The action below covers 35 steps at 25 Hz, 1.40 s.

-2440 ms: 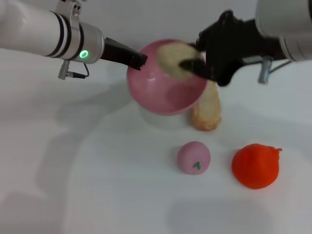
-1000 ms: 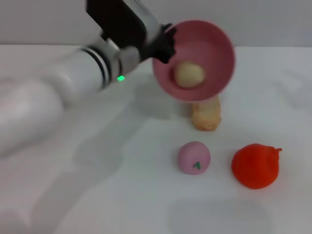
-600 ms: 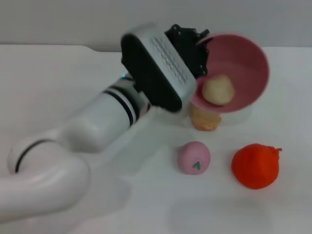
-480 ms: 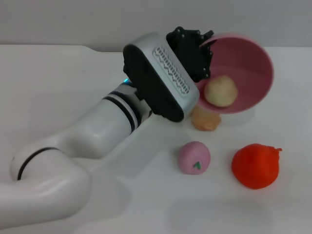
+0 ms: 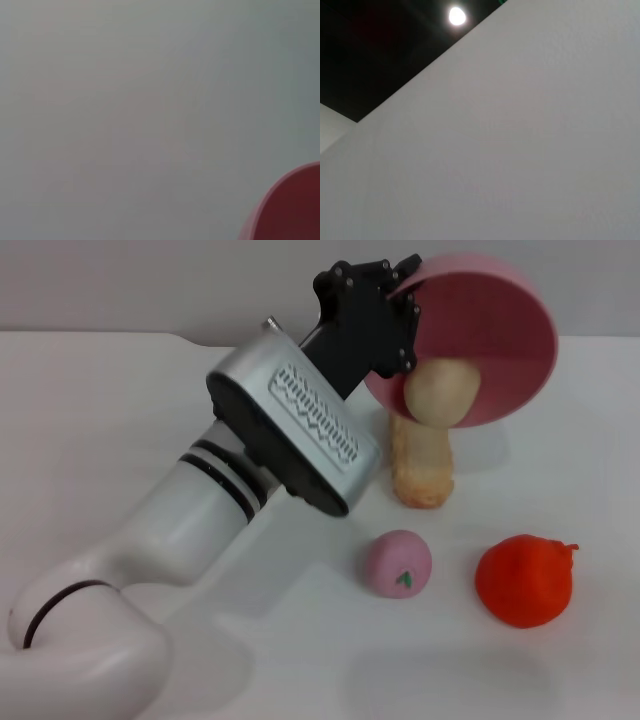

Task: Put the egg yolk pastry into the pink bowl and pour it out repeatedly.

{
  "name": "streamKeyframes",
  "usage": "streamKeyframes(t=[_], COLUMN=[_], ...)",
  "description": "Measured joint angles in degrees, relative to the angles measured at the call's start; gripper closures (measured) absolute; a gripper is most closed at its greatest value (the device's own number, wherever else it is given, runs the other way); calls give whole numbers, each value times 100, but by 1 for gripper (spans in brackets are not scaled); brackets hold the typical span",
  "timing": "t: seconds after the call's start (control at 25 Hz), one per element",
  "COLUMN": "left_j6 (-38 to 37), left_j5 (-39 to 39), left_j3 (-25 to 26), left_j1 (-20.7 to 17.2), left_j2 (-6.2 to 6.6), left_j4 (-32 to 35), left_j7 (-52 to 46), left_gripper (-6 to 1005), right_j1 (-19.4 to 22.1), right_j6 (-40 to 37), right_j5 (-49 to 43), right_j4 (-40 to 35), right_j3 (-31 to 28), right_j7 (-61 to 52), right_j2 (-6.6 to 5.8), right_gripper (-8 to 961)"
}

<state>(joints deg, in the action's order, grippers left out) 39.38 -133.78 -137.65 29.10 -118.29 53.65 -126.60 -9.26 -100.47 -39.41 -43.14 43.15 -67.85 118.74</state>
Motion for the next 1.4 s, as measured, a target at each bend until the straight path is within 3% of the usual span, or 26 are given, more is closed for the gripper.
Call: streamKeyframes(t=[0.52, 1.12, 1.4], left_j6=[481, 450, 715], left_j5=[-644, -678, -668], left_j3=[-143, -282, -282], left_j1=[-204, -193, -360], left_j2=[-14, -18, -29], left_j4=[-4, -5, 66], left_j7=[589, 1855, 2447], left_gripper=[956, 956, 955], right_j1=[-92, -211, -244], right_j6=[-359, -377, -377], right_j5=[145, 145, 145], right_j4=[303, 366, 355], right_j3=[14, 41, 44], right_j7=[12, 1, -1], right_j2=[12, 3, 0], right_gripper=[440, 447, 450])
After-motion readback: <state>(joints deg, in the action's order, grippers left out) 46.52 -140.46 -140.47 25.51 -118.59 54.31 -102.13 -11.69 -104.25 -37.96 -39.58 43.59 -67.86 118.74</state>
